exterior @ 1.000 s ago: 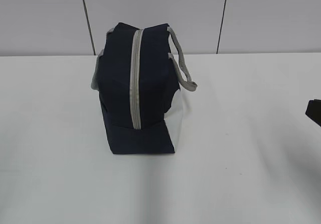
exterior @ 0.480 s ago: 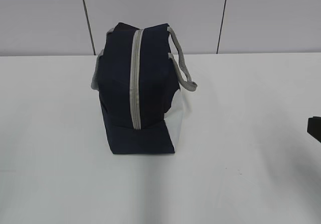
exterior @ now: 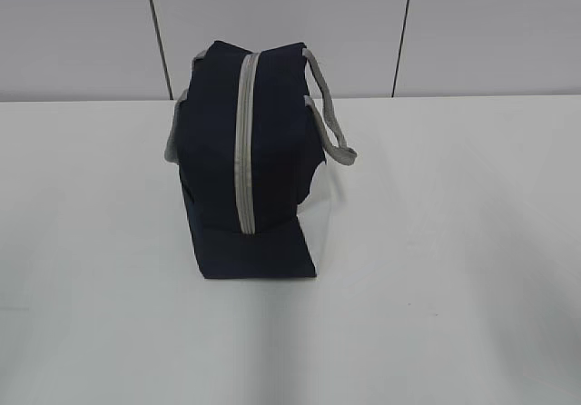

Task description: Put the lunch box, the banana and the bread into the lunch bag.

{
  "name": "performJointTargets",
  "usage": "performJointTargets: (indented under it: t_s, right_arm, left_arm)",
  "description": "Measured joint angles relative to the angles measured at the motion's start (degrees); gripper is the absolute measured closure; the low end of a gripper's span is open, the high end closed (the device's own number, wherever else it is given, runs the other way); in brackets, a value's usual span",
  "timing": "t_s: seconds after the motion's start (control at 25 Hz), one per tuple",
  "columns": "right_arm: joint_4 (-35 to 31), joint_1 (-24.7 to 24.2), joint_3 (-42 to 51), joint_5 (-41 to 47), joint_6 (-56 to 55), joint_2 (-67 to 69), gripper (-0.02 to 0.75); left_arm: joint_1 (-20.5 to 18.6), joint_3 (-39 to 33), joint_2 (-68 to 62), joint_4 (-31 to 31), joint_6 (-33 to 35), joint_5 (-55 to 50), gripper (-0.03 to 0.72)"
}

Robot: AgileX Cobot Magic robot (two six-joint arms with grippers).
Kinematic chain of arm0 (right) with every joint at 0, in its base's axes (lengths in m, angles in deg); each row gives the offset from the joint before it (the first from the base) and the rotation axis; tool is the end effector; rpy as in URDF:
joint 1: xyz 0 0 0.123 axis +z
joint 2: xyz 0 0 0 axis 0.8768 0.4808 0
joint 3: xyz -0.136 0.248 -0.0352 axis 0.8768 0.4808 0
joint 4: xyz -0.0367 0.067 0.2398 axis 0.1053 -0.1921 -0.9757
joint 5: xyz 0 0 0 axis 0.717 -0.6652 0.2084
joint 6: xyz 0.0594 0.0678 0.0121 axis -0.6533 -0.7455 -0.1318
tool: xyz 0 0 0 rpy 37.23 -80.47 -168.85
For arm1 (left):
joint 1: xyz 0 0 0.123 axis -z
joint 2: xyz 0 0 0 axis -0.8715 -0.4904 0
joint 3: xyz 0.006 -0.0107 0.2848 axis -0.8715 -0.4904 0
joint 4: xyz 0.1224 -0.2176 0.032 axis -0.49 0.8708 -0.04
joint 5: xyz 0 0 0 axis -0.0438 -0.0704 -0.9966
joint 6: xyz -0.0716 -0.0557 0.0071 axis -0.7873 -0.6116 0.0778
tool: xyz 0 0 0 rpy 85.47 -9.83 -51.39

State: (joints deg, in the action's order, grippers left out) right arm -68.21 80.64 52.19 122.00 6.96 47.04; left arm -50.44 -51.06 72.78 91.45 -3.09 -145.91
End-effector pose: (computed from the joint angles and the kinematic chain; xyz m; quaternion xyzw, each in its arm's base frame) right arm 0.0954 0.0292 0.2842 -0.1694 0.8910 0.0380 0.4195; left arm 0.0189 -0.0116 0.2823 0.1203 0.8991 -0.0674 0.4155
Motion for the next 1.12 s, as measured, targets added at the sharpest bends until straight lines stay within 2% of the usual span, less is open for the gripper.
performJointTargets:
  t_s: [0.16, 0.52, 1.12]
  right_arm:
    - [-0.13, 0.08, -2.77, 11.68, 0.43, -6.95, 0.279]
    - [-0.13, -0.06, -3.29, 23.8, 0.56, -17.06, 0.279]
    - [-0.13, -14.78, -0.08, 25.08, 0.56, -31.67, 0.279]
  left_arm:
    - [0.0, 0.0, 0.0, 0.0, 0.0, 0.0, 0.447]
    - [0.0, 0.0, 0.0, 0.04, 0.0, 0.0, 0.451]
    - [0.0, 0.0, 0.0, 0.04, 0.0, -0.04, 0.452]
